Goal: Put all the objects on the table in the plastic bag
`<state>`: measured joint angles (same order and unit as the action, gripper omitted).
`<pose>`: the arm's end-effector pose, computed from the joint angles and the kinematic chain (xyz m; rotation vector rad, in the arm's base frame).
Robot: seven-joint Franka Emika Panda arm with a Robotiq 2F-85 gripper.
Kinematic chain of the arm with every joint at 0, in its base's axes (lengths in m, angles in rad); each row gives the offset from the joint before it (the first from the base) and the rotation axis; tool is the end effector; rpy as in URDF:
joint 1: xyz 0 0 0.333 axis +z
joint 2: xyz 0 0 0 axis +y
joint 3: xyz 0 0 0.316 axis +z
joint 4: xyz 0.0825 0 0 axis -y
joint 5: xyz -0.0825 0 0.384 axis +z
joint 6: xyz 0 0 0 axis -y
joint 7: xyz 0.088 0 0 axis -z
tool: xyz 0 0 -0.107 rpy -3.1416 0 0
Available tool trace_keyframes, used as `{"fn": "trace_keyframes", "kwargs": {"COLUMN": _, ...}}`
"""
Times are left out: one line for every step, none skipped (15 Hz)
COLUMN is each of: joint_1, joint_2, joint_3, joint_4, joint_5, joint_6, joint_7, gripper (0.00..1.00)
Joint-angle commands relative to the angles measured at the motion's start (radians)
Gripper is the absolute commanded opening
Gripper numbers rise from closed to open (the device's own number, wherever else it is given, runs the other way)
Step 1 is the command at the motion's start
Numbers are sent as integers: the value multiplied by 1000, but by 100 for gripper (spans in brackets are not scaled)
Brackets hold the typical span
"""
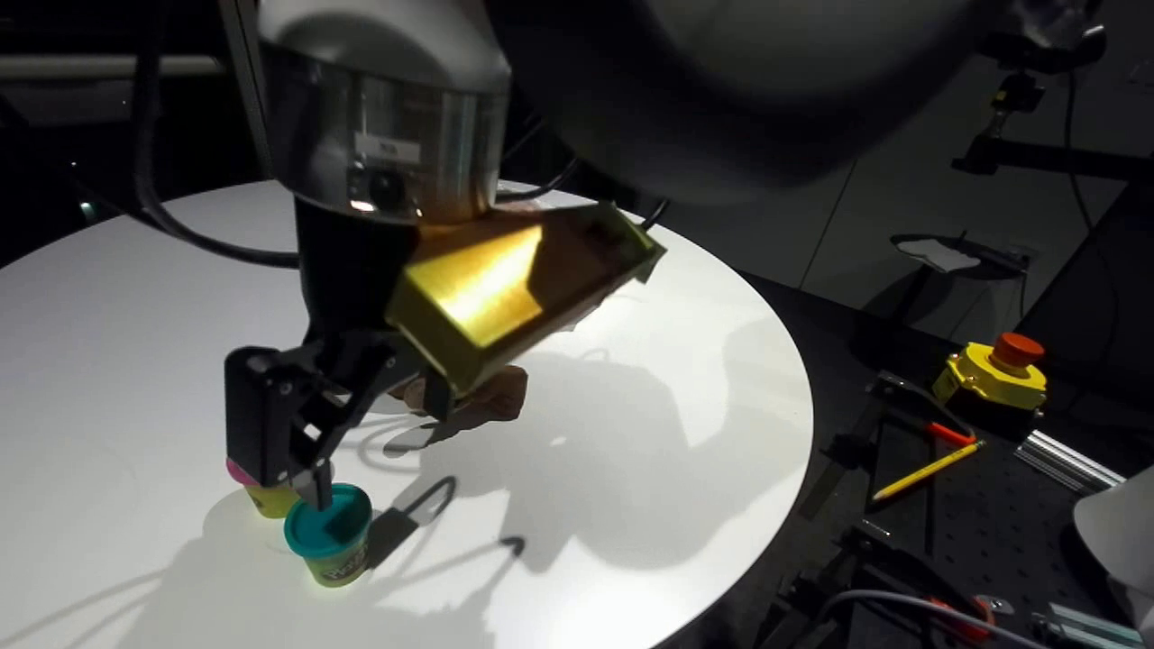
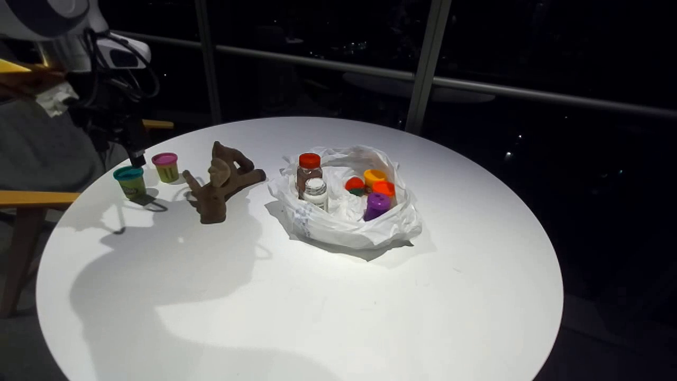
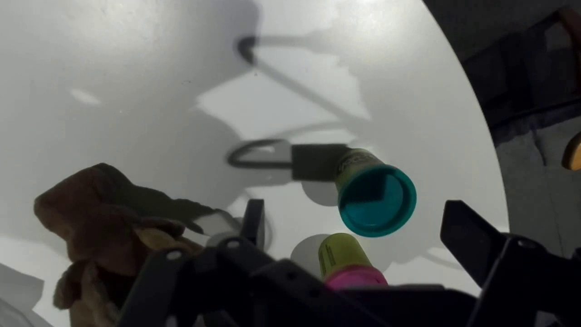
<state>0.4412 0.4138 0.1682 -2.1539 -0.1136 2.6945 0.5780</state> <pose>0.4751 0.3356 0.2199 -3.0483 -0.1711 -0.1623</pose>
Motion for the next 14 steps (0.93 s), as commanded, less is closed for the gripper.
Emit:
{"fn": "trace_keyframes", "kwargs": {"joint_1": 89, "joint_2": 45, "joint_3": -91, "joint_4": -20, "joint_5": -84, "joint_6": 146, "joint_7": 56, "gripper": 100}}
{"fn": "trace_keyframes", "kwargs": {"joint_1": 112, "joint_2": 58, "joint_3": -113, "joint_4": -18, "joint_5": -93, "joint_6": 170, "joint_7": 63, "gripper": 100}}
{"fn": "trace_keyframes", "kwargs": {"joint_1": 137, "joint_2": 77, "joint_3": -139, "joint_4": -11, "joint_5": -103, "joint_6": 197, "joint_7": 70, "gripper": 100}}
{"fn": "trace_keyframes", "kwargs": {"joint_1": 159, "joint_2": 87, "joint_3": -160, "joint_4": -10, "joint_5": -106, "joint_6": 216, "joint_7": 72, "gripper": 100}}
{"fn": "trace_keyframes", "kwargs": {"joint_1": 181, "joint_2": 95, "joint_3": -179, "joint_4": -9, "joint_5": -102, "joint_6": 232, "joint_7": 71, "gripper": 100}}
{"fn": "trace_keyframes", "kwargs": {"joint_1": 198, "joint_2": 99, "joint_3": -191, "joint_4": -10, "joint_5": -90, "joint_6": 242, "joint_7": 63, "gripper": 100}}
{"fn": "trace_keyframes", "kwargs": {"joint_1": 212, "joint_2": 106, "joint_3": -200, "joint_4": -9, "joint_5": -81, "joint_6": 248, "joint_7": 52, "gripper": 100}}
{"fn": "trace_keyframes", "kwargs": {"joint_1": 222, "joint_2": 109, "joint_3": -203, "joint_4": -11, "joint_5": -73, "joint_6": 248, "joint_7": 42, "gripper": 100}}
{"fn": "trace_keyframes", "kwargs": {"joint_1": 232, "joint_2": 112, "joint_3": -209, "joint_4": -11, "joint_5": -68, "joint_6": 251, "joint_7": 38, "gripper": 100}}
{"fn": "trace_keyframes", "kwargs": {"joint_1": 240, "joint_2": 114, "joint_3": -208, "joint_4": -14, "joint_5": -63, "joint_6": 250, "joint_7": 34, "gripper": 100}}
{"fn": "trace_keyframes", "kwargs": {"joint_1": 248, "joint_2": 118, "joint_3": -210, "joint_4": -12, "joint_5": -61, "joint_6": 252, "joint_7": 33, "gripper": 100}}
{"fn": "trace_keyframes", "kwargs": {"joint_1": 253, "joint_2": 118, "joint_3": -210, "joint_4": -13, "joint_5": -58, "joint_6": 253, "joint_7": 33, "gripper": 100}}
{"fn": "trace_keyframes", "kwargs": {"joint_1": 261, "joint_2": 118, "joint_3": -213, "joint_4": -15, "joint_5": -57, "joint_6": 259, "joint_7": 34, "gripper": 100}}
{"fn": "trace_keyframes", "kwargs": {"joint_1": 265, "joint_2": 122, "joint_3": -216, "joint_4": -11, "joint_5": -55, "joint_6": 259, "joint_7": 34, "gripper": 100}}
